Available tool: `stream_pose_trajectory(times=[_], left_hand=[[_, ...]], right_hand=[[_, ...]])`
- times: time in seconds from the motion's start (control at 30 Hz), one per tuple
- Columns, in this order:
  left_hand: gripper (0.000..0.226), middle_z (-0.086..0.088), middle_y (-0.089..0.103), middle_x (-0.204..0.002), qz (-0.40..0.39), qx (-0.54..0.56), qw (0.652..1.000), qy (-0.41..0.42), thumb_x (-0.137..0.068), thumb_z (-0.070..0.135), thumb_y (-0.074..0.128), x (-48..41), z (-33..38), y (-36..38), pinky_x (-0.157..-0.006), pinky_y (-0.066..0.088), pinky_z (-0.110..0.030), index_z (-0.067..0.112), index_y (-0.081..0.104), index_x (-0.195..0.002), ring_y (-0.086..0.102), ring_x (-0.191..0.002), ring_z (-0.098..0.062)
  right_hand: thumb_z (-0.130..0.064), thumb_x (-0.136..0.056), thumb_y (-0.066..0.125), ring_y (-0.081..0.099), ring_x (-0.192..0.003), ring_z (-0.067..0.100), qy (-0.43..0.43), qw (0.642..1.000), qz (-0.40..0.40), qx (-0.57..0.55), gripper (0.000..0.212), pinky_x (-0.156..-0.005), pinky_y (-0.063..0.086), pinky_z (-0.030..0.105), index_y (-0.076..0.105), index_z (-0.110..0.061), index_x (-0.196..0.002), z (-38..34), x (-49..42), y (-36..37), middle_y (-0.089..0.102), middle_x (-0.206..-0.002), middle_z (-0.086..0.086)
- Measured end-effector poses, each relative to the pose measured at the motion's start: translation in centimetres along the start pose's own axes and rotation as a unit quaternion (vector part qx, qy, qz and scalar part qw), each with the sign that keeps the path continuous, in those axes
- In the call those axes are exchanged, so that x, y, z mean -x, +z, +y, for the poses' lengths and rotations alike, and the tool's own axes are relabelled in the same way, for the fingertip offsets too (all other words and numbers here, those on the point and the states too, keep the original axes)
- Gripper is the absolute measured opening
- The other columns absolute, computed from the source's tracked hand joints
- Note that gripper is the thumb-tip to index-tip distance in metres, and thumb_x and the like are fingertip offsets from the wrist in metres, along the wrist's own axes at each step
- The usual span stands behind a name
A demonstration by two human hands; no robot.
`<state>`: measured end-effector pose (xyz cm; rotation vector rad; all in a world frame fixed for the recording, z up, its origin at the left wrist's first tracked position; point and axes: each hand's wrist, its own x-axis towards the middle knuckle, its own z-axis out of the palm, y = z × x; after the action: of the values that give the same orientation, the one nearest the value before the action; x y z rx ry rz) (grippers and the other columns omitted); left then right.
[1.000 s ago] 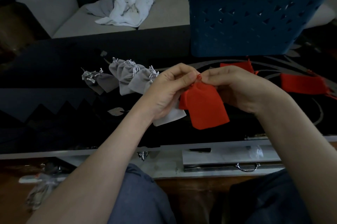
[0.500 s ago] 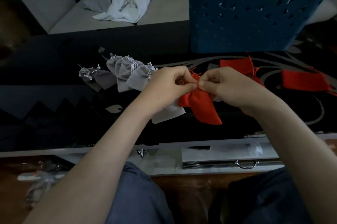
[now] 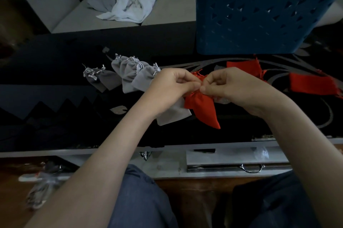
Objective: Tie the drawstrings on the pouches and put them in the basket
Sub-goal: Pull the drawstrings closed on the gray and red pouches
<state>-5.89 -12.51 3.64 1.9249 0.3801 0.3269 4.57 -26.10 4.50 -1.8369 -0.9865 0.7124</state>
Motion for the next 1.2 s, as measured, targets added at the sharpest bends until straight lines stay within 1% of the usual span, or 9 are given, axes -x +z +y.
stream_pose_trajectory(times=[0.2, 0.4, 0.5, 0.63, 0.7, 0.77, 0.87, 1.0, 1.2], left_hand=[[0.009, -0.003, 0.068, -0.074, 0.027, -0.040, 0.999, -0.011, -0.084, 0.011, 0.070, -0.5, -0.2, 0.4, -0.063, 0.047, -0.020, 0.017, 0.069, -0.078, 0.058, -0.061, -0.003], [0.018, 0.012, 0.063, -0.070, 0.042, -0.167, 0.985, 0.022, -0.085, 0.018, 0.069, -0.6, 0.0, 0.6, -0.076, 0.051, -0.029, 0.030, 0.062, -0.073, 0.060, -0.071, -0.004], [0.003, 0.004, 0.065, -0.082, 0.040, -0.261, 0.963, 0.047, -0.088, 0.015, 0.062, -0.4, 0.7, 1.0, -0.081, 0.048, -0.031, 0.017, 0.063, -0.086, 0.063, -0.084, -0.013], [0.010, -0.004, 0.064, -0.098, 0.083, -0.410, 0.905, 0.073, -0.092, 0.018, 0.050, -0.7, 0.3, 2.1, -0.087, 0.046, -0.046, 0.013, 0.056, -0.098, 0.057, -0.101, -0.023], [0.010, -0.005, 0.061, -0.099, 0.120, -0.408, 0.899, 0.105, -0.093, 0.017, 0.048, -0.8, 0.1, 2.2, -0.088, 0.044, -0.045, 0.013, 0.054, -0.099, 0.054, -0.101, -0.023], [0.012, -0.011, 0.060, -0.099, 0.142, -0.392, 0.897, 0.150, -0.094, 0.012, 0.049, -0.8, 0.1, 2.2, -0.083, 0.039, -0.033, 0.005, 0.056, -0.101, 0.053, -0.099, -0.026], [0.007, -0.014, 0.059, -0.084, 0.173, -0.375, 0.876, 0.248, -0.090, 0.007, 0.053, -0.4, 0.2, 2.0, -0.071, 0.035, -0.033, 0.000, 0.056, -0.089, 0.053, -0.081, -0.029], [0.012, -0.013, 0.056, -0.076, 0.198, -0.385, 0.839, 0.330, -0.091, 0.007, 0.050, -0.3, 0.2, 2.2, -0.067, 0.038, -0.034, 0.000, 0.055, -0.082, 0.051, -0.072, -0.025], [0.009, -0.014, 0.056, -0.079, 0.219, -0.324, 0.844, 0.366, -0.089, 0.003, 0.052, 0.1, 0.5, 2.2, -0.068, 0.039, -0.032, -0.003, 0.055, -0.084, 0.040, -0.076, -0.015]], right_hand=[[-0.021, -0.084, 0.066, 0.061, -0.072, 0.012, -0.035, 0.987, 0.091, 0.129, 0.008, -0.070, 0.049, 0.030, 0.062, -0.020, -0.077, 0.6, -0.4, 0.7, 0.066, -0.076, -0.003], [-0.022, -0.086, 0.066, 0.054, -0.062, 0.006, -0.035, 0.981, 0.112, 0.157, 0.008, -0.062, 0.046, 0.023, 0.060, -0.019, -0.080, 0.4, -0.3, 0.9, 0.064, -0.074, -0.003], [-0.018, -0.087, 0.065, 0.058, -0.068, 0.009, -0.029, 0.983, 0.112, 0.141, 0.007, -0.066, 0.048, 0.025, 0.060, -0.018, -0.081, 0.3, -0.4, 0.9, 0.065, -0.079, -0.001], [-0.012, -0.089, 0.061, 0.064, -0.075, 0.017, -0.029, 0.987, 0.109, 0.112, 0.011, -0.075, 0.053, 0.034, 0.058, -0.017, -0.080, 0.3, -0.5, 1.1, 0.066, -0.078, 0.003], [-0.011, -0.093, 0.056, 0.064, -0.073, 0.015, -0.026, 0.992, 0.112, 0.050, 0.013, -0.073, 0.054, 0.031, 0.058, -0.017, -0.081, 0.3, -0.5, 1.1, 0.066, -0.078, 0.002], [-0.011, -0.098, 0.047, 0.061, -0.068, 0.011, -0.015, 0.992, 0.119, -0.050, 0.019, -0.070, 0.052, 0.027, 0.058, -0.015, -0.083, 0.3, -0.6, 1.2, 0.064, -0.076, 0.000], [-0.009, -0.101, 0.037, 0.054, -0.058, 0.009, 0.001, 0.977, 0.134, -0.167, 0.026, -0.061, 0.046, 0.025, 0.061, -0.013, -0.091, 0.1, -0.7, 1.3, 0.058, -0.064, -0.002], [-0.007, -0.101, 0.036, 0.046, -0.052, 0.006, -0.017, 0.979, 0.093, -0.182, 0.029, -0.055, 0.041, 0.021, 0.065, -0.011, -0.098, -0.1, -0.3, 1.9, 0.052, -0.058, -0.002], [-0.008, -0.099, 0.045, 0.042, -0.050, 0.005, -0.069, 0.981, 0.069, -0.167, 0.024, -0.049, 0.035, 0.019, 0.067, -0.016, -0.094, -0.3, 0.0, 0.9, 0.052, -0.058, -0.005]])
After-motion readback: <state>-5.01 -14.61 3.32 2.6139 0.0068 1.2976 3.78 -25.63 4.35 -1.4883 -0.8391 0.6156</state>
